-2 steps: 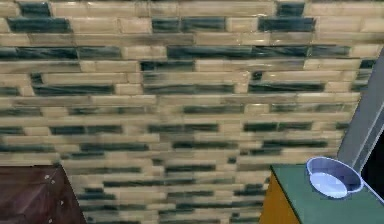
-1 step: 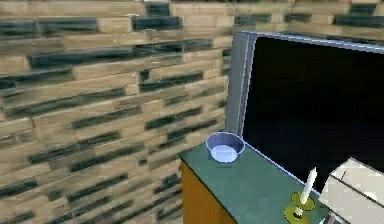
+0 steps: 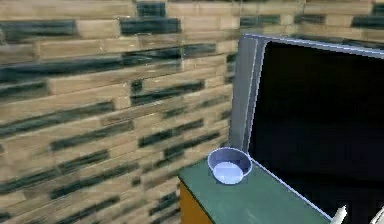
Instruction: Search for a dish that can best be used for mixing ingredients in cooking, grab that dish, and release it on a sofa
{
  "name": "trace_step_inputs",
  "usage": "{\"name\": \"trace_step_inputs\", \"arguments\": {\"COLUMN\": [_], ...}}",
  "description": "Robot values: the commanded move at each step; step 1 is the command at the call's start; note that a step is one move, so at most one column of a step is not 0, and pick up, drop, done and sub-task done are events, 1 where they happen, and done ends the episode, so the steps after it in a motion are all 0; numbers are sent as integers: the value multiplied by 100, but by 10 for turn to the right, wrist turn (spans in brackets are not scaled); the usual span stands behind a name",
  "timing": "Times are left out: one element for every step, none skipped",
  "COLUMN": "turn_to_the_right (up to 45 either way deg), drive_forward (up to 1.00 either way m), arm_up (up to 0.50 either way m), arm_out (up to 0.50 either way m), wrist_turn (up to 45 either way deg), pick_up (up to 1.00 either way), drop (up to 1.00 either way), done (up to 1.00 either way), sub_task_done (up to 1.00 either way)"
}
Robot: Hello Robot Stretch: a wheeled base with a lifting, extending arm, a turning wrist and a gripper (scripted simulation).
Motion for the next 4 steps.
{"name": "trace_step_inputs", "arguments": {"turn_to_the_right": [-450, -270, 0, 0], "drive_forward": [0, 0, 0, 0], "arm_up": [0, 0, 50, 36], "arm_out": [0, 0, 0, 0], "wrist_turn": [0, 0, 0, 0], "pick_up": [0, 0, 0, 0], "drop": [0, 0, 0, 0], "done": [0, 0, 0, 0], "sub_task_done": [0, 0, 0, 0]}}
